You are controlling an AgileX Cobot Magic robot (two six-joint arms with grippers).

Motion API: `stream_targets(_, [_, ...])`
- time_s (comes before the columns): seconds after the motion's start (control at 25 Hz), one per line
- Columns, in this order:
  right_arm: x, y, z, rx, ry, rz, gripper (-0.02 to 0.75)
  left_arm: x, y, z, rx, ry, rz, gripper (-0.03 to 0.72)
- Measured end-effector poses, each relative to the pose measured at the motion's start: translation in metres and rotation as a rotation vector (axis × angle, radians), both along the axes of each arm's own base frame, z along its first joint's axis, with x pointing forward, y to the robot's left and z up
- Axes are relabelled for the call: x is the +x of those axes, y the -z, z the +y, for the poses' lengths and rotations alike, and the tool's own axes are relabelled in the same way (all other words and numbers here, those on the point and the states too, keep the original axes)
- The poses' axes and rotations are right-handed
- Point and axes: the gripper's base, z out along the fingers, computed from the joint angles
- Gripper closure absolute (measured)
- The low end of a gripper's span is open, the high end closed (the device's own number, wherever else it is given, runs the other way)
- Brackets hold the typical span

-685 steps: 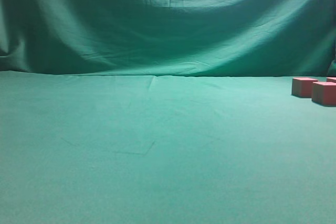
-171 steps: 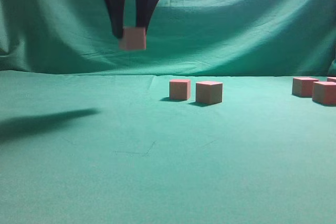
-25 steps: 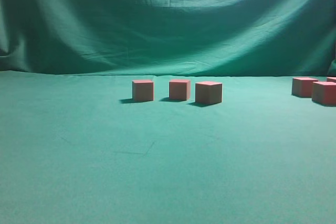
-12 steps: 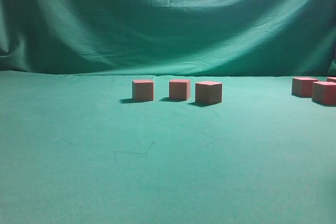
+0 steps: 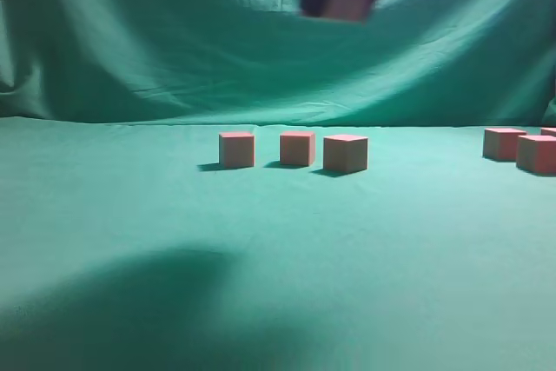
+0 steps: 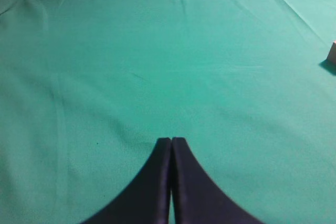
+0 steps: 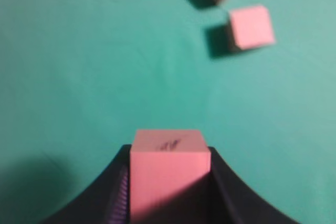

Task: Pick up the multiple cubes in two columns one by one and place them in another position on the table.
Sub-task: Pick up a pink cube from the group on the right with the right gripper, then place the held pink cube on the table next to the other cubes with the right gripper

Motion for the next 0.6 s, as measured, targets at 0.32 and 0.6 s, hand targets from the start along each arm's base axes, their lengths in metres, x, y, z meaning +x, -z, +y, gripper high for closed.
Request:
stream_targets(0.32, [0.021,0.025,0.095,0.021,0.072,-0.002,0.472,0.0,0.0,0.0,0.0,0.0,0.0,0.688])
stream_targets(0.6, [0.043,0.064,0.126,0.016,0.186,0.023,0.472,0.0,0.0,0.0,0.0,0.0,0.0,0.688])
